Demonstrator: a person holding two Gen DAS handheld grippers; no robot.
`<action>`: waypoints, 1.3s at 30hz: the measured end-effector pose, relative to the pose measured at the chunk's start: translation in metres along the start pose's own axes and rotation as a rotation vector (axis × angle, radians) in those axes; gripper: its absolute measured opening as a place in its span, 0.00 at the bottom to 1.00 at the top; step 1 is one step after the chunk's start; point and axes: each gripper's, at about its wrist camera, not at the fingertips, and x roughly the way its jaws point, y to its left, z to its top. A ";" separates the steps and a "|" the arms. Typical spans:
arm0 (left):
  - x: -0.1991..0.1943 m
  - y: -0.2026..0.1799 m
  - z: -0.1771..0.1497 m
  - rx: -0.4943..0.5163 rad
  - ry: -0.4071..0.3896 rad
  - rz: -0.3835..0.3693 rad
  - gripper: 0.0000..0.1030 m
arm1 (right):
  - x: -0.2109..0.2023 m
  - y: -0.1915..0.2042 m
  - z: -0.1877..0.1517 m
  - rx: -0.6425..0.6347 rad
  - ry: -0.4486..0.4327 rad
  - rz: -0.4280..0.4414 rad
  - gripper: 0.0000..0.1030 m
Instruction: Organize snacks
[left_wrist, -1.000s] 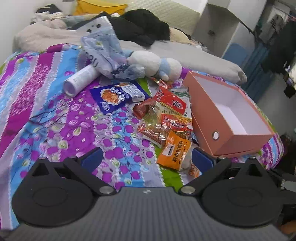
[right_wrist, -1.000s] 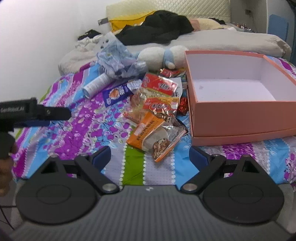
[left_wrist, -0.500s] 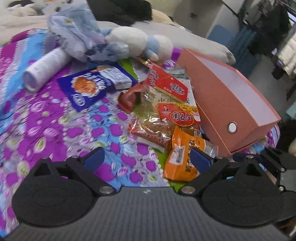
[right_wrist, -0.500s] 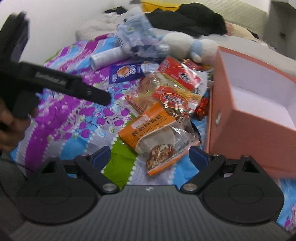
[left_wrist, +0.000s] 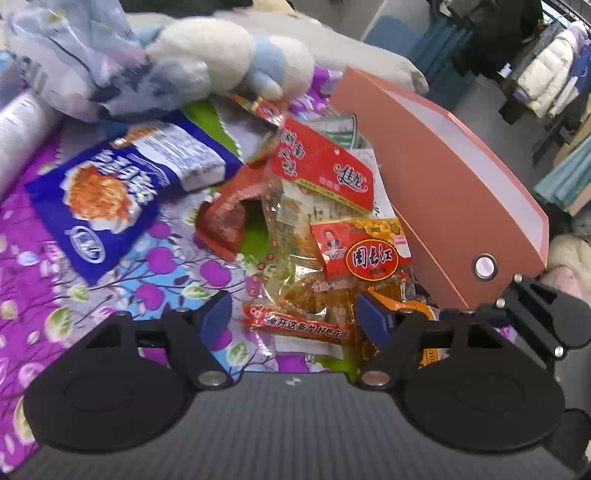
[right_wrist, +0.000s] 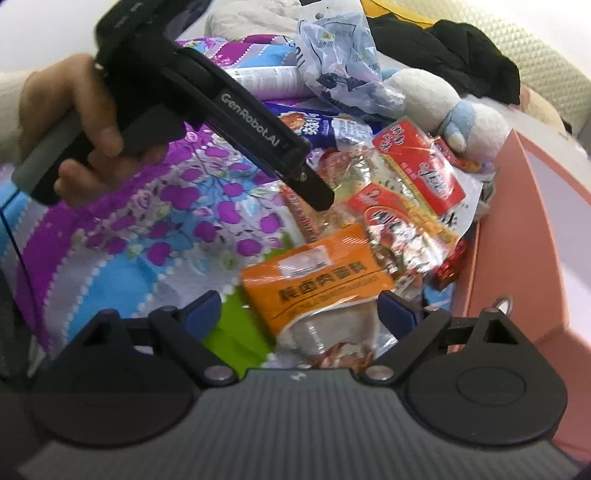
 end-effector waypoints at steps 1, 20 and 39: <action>0.004 0.001 0.002 0.003 0.009 -0.009 0.69 | 0.001 -0.001 0.000 -0.013 0.006 -0.009 0.90; -0.004 -0.001 -0.017 -0.051 0.026 0.005 0.09 | 0.008 -0.006 -0.005 0.008 0.058 0.010 0.75; -0.112 0.002 -0.091 -0.325 -0.088 0.125 0.03 | -0.024 0.002 -0.024 0.188 -0.005 0.003 0.74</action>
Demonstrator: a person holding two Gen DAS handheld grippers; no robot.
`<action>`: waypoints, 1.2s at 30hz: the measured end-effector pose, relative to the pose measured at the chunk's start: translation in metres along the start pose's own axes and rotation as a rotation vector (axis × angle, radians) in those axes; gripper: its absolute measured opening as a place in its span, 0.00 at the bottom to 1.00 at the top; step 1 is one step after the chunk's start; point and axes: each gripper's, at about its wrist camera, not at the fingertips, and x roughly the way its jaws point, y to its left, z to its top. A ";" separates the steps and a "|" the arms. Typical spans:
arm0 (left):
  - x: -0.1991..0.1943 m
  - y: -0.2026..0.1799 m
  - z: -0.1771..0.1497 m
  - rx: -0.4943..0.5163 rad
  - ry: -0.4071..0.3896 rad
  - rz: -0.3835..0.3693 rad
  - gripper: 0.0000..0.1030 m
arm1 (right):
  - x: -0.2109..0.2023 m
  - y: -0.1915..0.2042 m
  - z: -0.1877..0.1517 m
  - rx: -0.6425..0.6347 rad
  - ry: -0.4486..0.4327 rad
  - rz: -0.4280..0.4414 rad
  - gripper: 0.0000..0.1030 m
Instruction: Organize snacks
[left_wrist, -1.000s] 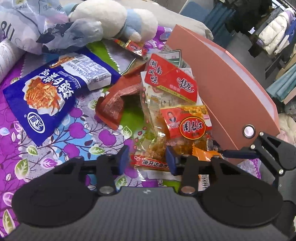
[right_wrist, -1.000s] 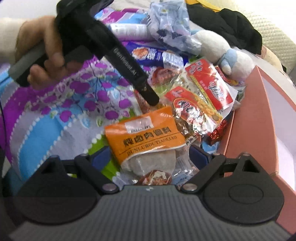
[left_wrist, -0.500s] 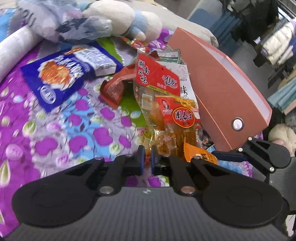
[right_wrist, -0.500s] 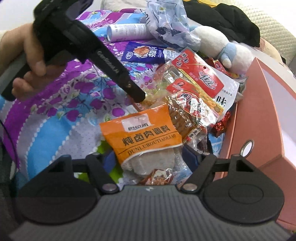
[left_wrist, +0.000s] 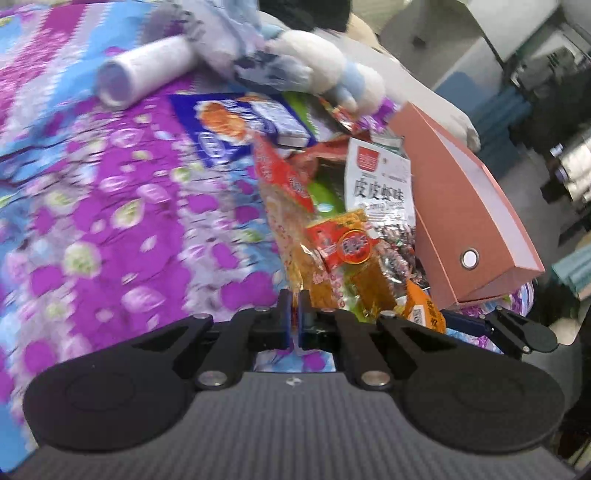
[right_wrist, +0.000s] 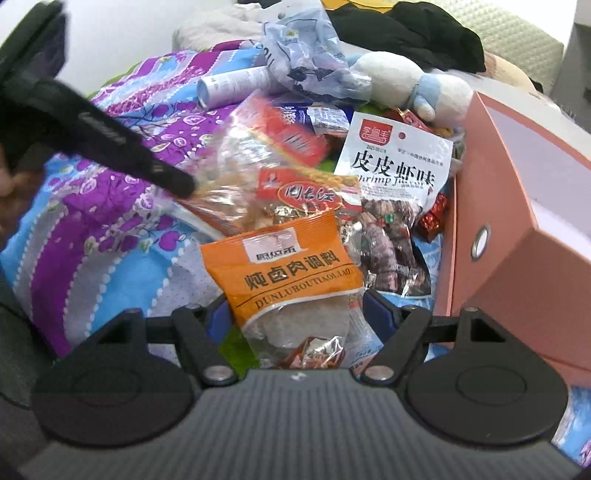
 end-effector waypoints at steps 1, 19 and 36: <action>-0.007 0.003 -0.002 -0.014 -0.002 0.009 0.03 | -0.001 0.000 -0.001 0.002 0.000 -0.003 0.74; -0.040 0.022 -0.020 -0.168 -0.006 0.206 0.86 | -0.006 -0.018 -0.020 0.055 -0.066 0.107 0.87; 0.008 -0.023 -0.013 0.025 0.092 0.313 0.95 | -0.018 -0.039 -0.012 -0.102 -0.098 0.272 0.87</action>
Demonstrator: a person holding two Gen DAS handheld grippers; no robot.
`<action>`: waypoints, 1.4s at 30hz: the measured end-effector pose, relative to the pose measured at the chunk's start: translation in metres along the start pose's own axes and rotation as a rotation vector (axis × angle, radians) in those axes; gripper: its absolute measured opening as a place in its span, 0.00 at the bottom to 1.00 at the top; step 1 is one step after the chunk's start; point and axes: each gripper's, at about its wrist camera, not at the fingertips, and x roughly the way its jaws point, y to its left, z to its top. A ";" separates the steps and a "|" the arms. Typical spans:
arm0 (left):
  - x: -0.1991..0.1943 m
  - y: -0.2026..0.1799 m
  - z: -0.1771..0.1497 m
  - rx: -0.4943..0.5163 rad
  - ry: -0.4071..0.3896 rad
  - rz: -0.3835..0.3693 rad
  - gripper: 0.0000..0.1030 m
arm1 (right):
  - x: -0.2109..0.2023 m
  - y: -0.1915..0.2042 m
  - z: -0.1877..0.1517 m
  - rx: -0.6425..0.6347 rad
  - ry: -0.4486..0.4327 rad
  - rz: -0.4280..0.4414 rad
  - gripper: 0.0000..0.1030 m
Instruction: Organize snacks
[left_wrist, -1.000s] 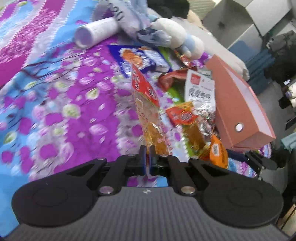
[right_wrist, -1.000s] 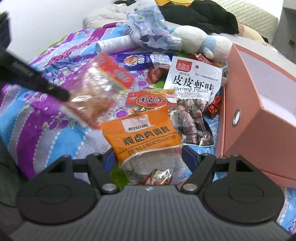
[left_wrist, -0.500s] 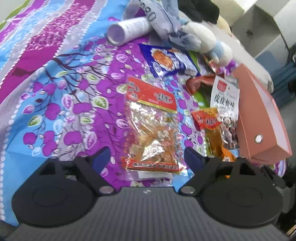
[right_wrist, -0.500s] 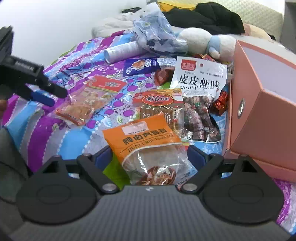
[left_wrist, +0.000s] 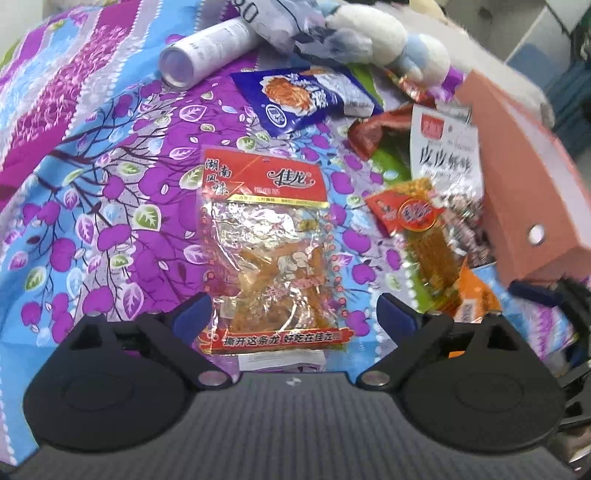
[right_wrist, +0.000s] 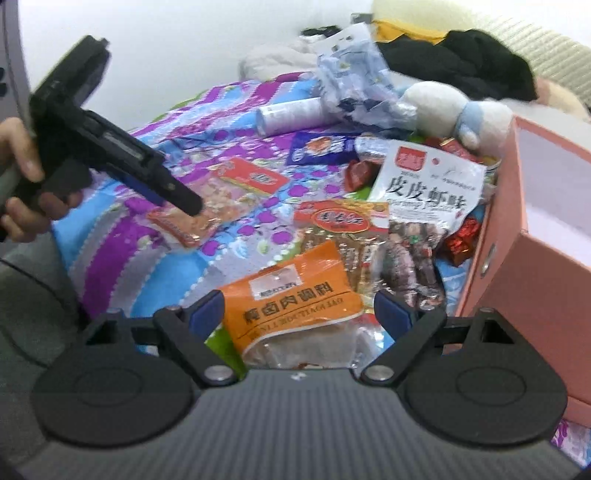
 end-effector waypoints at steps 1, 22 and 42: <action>0.003 -0.003 0.000 0.017 0.003 0.021 0.95 | 0.001 -0.001 0.000 -0.010 0.008 -0.003 0.87; 0.031 -0.007 0.001 0.015 0.023 0.158 0.94 | 0.026 0.014 -0.016 -0.017 0.099 -0.062 0.76; -0.001 -0.020 -0.011 -0.014 -0.033 0.069 0.55 | 0.001 0.007 -0.010 0.314 0.041 -0.212 0.69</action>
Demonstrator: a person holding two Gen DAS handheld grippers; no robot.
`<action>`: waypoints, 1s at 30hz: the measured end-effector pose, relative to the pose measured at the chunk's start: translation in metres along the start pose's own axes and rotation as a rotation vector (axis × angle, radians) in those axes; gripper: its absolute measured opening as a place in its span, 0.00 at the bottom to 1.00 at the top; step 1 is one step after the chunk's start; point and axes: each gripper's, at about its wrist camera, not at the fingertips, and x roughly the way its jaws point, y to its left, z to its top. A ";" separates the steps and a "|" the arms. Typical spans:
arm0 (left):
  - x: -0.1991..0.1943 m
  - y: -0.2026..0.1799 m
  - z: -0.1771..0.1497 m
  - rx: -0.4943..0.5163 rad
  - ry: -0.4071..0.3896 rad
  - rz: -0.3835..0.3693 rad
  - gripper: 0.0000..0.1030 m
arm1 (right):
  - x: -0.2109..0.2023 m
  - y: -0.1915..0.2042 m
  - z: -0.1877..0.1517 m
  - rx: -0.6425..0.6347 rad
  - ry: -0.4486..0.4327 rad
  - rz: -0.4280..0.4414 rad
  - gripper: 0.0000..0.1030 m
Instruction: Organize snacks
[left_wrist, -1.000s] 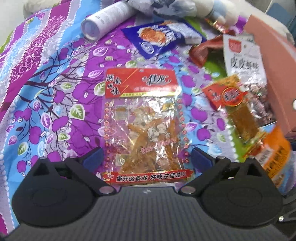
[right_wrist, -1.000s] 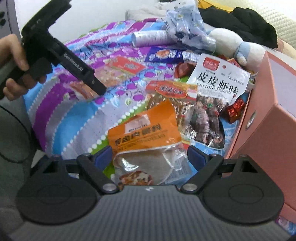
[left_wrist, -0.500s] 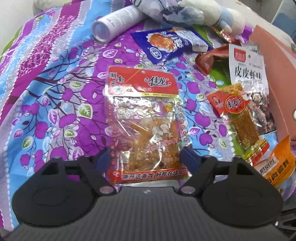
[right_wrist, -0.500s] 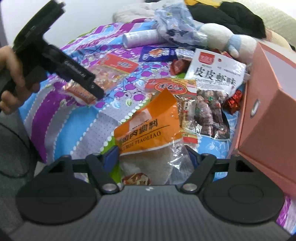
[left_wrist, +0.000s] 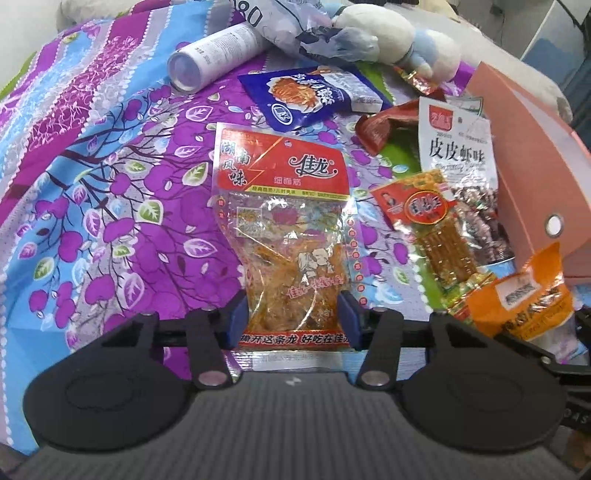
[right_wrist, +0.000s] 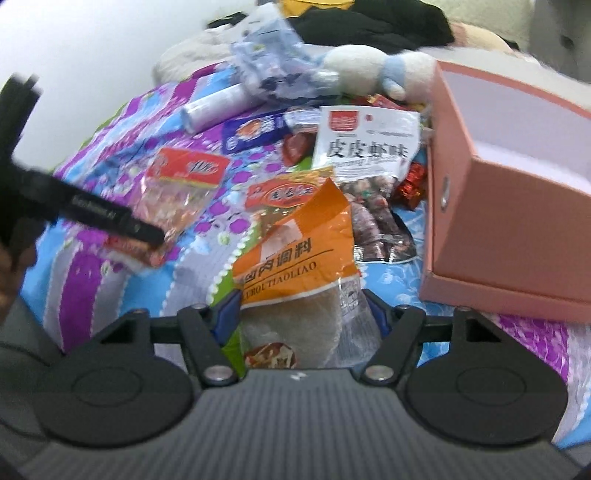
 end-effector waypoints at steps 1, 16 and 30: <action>-0.001 -0.001 0.000 -0.004 0.000 -0.008 0.54 | 0.001 -0.001 0.000 0.011 0.004 -0.005 0.66; -0.019 -0.015 0.007 -0.034 -0.047 -0.097 0.26 | -0.007 -0.003 0.010 0.090 -0.016 -0.002 0.39; -0.026 -0.012 0.008 -0.108 -0.069 -0.253 0.10 | -0.002 0.000 0.008 0.126 -0.028 0.043 0.39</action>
